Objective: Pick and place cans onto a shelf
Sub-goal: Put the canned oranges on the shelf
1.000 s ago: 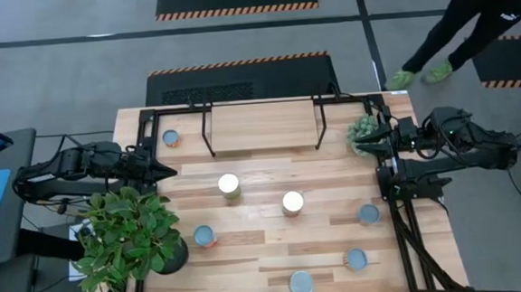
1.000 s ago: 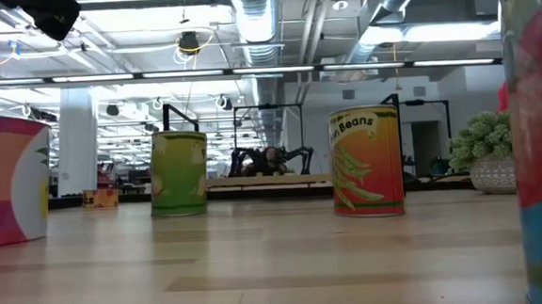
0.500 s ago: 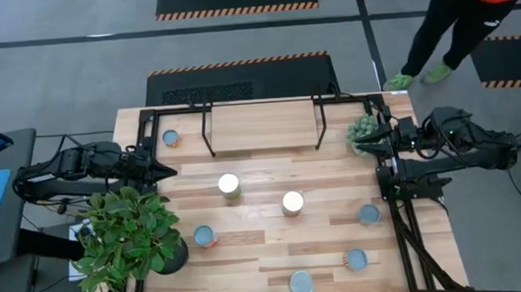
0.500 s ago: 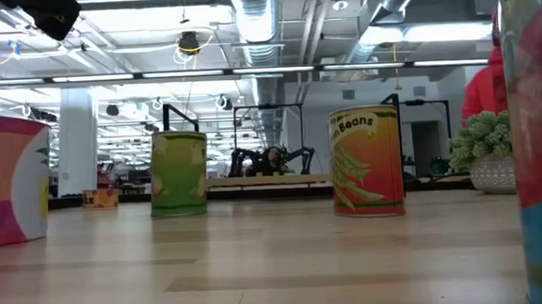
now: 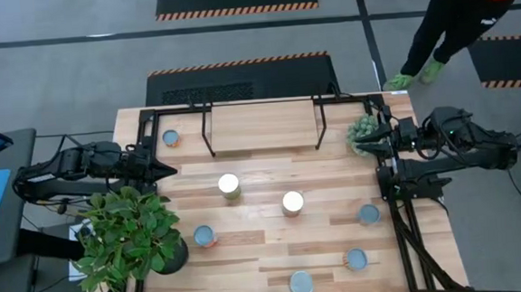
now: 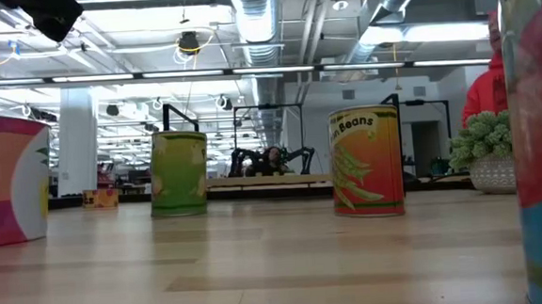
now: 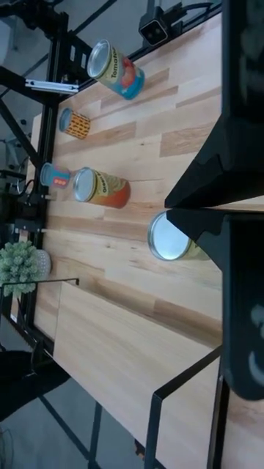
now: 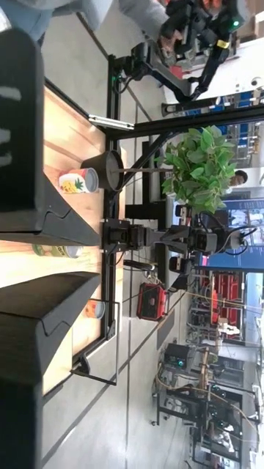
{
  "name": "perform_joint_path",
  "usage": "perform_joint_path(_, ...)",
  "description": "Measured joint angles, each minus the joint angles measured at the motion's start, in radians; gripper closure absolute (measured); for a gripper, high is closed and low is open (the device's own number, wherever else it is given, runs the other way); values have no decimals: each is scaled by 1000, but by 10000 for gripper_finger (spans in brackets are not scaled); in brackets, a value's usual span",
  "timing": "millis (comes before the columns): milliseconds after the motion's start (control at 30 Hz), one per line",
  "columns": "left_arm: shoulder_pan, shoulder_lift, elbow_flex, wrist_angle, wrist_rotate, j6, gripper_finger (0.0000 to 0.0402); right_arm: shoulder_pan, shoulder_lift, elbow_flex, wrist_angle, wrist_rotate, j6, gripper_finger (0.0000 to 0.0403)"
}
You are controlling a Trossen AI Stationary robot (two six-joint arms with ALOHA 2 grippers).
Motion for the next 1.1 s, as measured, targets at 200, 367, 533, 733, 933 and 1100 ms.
perform_joint_path(200, 0, 0, 0, 2, -11, 9, 401, 0, 0, 0, -1, 0, 22, 308)
perform_joint_path(367, 0, 0, 0, 4, -69, -10, 401, 0, 0, 0, -1, 0, 23, 308)
perform_joint_path(533, 0, 0, 0, 16, -79, -19, 401, 0, 0, 0, -2, 0, 25, 308)
perform_joint_path(733, 0, 0, 0, 42, -79, -20, 401, 0, 0, 0, -4, 0, 26, 308)
perform_joint_path(933, 0, 0, -2, 158, -79, -13, 401, 0, 0, 0, 1, 0, 25, 308)
perform_joint_path(1100, 0, 1, -46, 245, -79, 17, 401, 0, 0, -26, -17, 2, 64, 308)
